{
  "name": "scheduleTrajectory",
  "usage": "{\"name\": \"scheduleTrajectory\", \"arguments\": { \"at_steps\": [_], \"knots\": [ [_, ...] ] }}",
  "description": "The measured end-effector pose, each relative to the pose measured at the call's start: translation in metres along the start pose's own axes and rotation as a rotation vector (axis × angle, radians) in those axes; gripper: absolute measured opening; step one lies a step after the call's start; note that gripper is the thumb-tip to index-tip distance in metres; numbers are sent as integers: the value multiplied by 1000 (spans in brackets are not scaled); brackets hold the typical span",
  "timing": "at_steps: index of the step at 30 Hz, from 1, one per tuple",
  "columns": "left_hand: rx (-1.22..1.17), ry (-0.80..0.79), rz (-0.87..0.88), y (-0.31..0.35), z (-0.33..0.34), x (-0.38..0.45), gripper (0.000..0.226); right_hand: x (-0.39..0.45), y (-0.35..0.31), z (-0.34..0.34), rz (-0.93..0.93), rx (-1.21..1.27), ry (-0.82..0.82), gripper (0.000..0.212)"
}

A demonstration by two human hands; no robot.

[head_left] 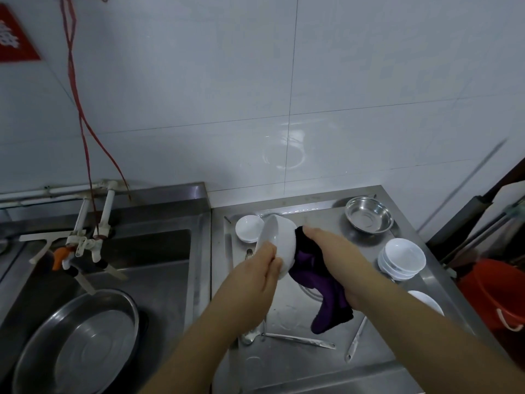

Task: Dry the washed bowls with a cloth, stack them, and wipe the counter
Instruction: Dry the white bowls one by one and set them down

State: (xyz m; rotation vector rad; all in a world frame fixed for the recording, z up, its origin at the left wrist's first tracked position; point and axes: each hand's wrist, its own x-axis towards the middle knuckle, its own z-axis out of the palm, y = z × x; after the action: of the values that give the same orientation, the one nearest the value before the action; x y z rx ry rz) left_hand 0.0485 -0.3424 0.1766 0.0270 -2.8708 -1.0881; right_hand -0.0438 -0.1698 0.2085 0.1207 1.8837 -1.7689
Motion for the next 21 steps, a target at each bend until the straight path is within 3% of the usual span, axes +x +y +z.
{"name": "scheduleTrajectory", "arguments": {
  "at_steps": [2,6,13,15,17,21],
  "knots": [
    [149,-40,68,1,2,1,9,2,0,-5,86,-26,-72,47],
    [278,-85,241,5,11,3,25,3,11,-13,263,-13,-211,74],
    [329,48,271,7,24,-2,34,-1,42,-22,341,209,-215,47],
    [230,115,189,6,29,-4,34,-2,45,-25,319,227,-217,45],
    [35,191,-6,6,34,-2,39,-1,48,-29,301,224,-183,47],
    [-574,177,-413,7,43,12,24,0,54,-46,276,202,-134,49]
  ]
}}
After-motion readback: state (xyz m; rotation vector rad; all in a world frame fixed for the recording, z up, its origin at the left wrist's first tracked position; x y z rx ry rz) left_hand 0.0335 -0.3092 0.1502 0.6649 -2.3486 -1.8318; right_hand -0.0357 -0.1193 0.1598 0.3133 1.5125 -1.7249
